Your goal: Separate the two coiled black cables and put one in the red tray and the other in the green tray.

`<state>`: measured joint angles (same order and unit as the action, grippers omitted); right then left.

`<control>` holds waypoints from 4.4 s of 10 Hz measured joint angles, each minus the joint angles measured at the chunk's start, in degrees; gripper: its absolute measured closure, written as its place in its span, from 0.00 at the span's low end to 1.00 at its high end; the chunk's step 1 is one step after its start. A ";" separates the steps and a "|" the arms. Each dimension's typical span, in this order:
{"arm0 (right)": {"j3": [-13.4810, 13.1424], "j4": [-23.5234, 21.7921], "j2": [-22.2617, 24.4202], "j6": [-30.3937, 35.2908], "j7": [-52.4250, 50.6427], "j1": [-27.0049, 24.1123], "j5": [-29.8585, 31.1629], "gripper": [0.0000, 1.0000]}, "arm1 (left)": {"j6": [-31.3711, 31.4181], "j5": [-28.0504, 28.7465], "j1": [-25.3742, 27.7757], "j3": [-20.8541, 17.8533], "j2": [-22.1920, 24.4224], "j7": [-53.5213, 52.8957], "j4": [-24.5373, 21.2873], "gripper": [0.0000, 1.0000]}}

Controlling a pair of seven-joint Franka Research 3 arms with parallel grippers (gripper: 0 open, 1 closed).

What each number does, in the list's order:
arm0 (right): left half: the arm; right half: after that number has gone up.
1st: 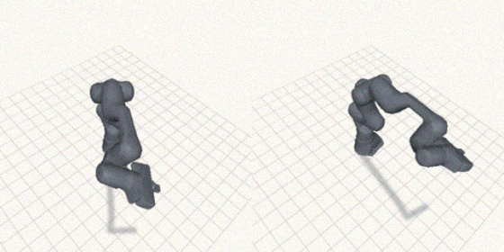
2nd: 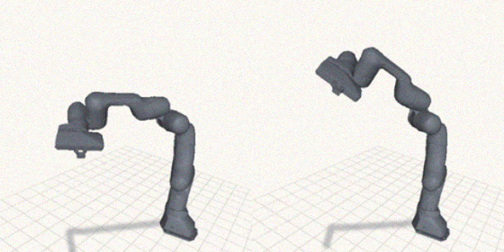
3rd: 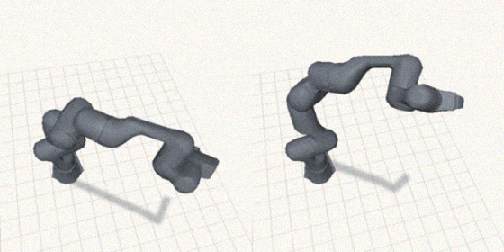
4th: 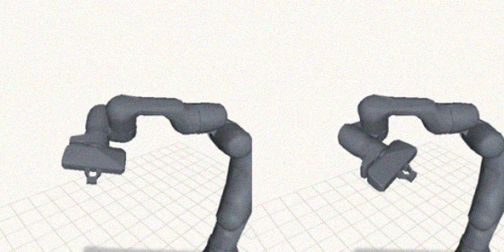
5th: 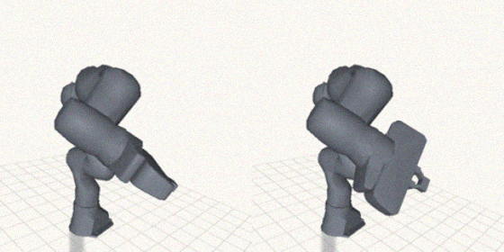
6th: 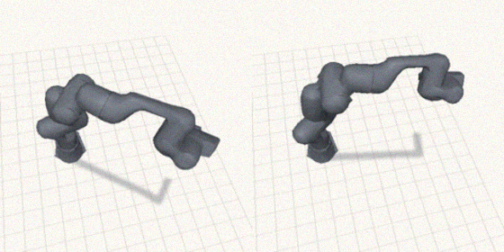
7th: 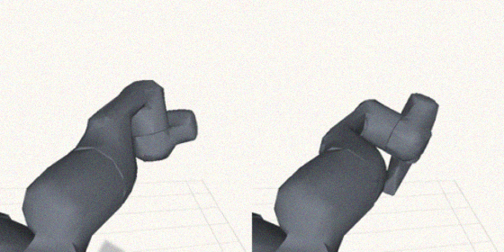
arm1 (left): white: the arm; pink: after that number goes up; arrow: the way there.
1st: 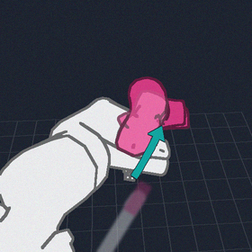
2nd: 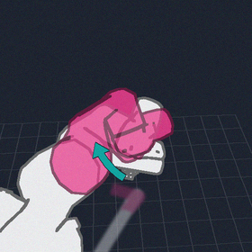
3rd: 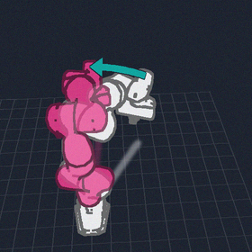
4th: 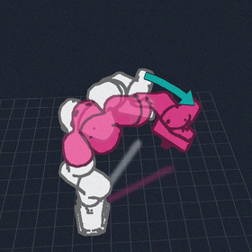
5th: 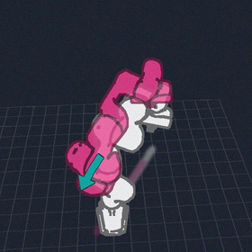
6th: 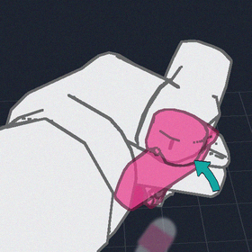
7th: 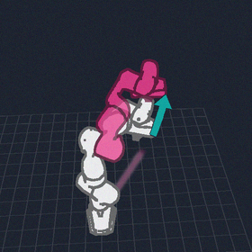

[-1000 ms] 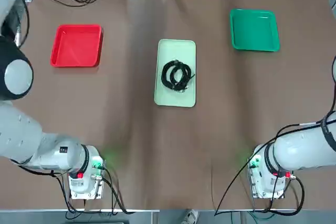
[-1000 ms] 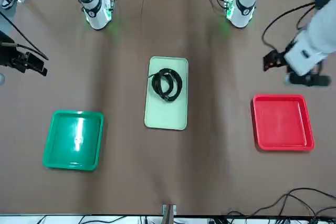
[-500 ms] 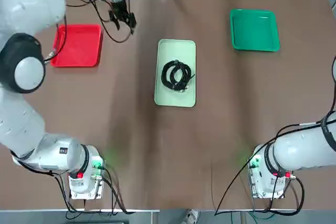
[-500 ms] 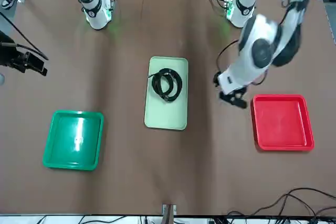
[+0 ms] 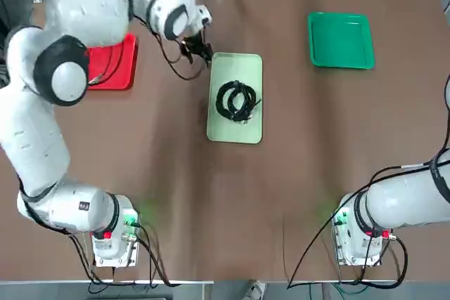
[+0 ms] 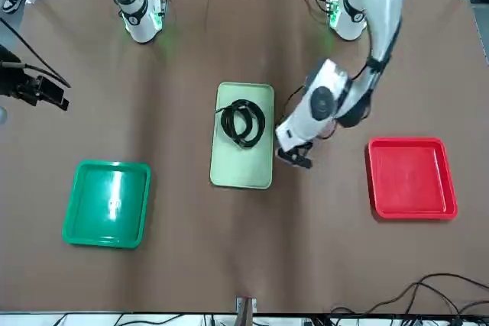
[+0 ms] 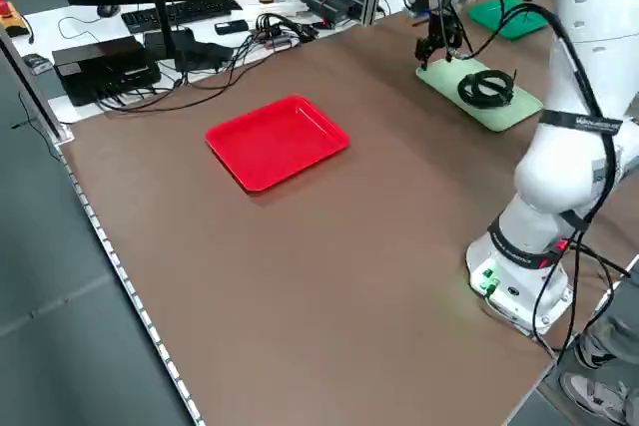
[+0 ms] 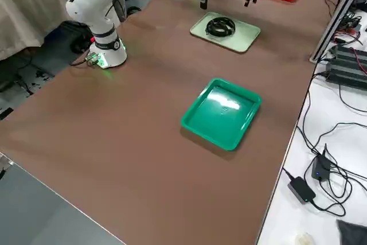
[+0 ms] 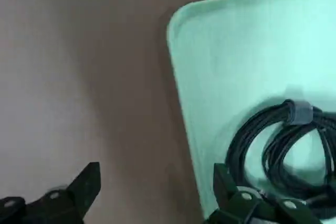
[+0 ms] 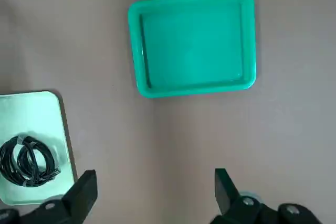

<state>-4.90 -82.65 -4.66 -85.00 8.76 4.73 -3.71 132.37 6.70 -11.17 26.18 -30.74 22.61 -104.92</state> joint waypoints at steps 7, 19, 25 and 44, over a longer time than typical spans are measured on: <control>0.01 -0.22 -0.03 0.17 0.00 0.00 -0.02 0.01 | 0.74 10.96 -9.74 -0.24 -9.24 10.85 3.78 0.24; -0.26 -1.35 -6.70 0.82 0.02 -0.95 -17.39 0.01 | 0.33 12.22 -12.70 -3.14 -10.44 11.11 6.65 0.85; -0.28 -6.25 -17.91 9.68 -16.55 -4.33 -40.00 0.01 | 0.16 6.67 -10.58 -1.85 -0.78 9.85 7.21 0.89; 0.18 -12.08 -25.33 9.03 -36.22 1.11 -61.94 0.18 | 0.12 -14.89 -15.38 -1.47 -0.70 11.36 22.38 0.89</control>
<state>-4.72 -94.73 -29.99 -75.97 -27.46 5.85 -65.65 132.49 -8.19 -26.55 24.70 -31.44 33.97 -82.54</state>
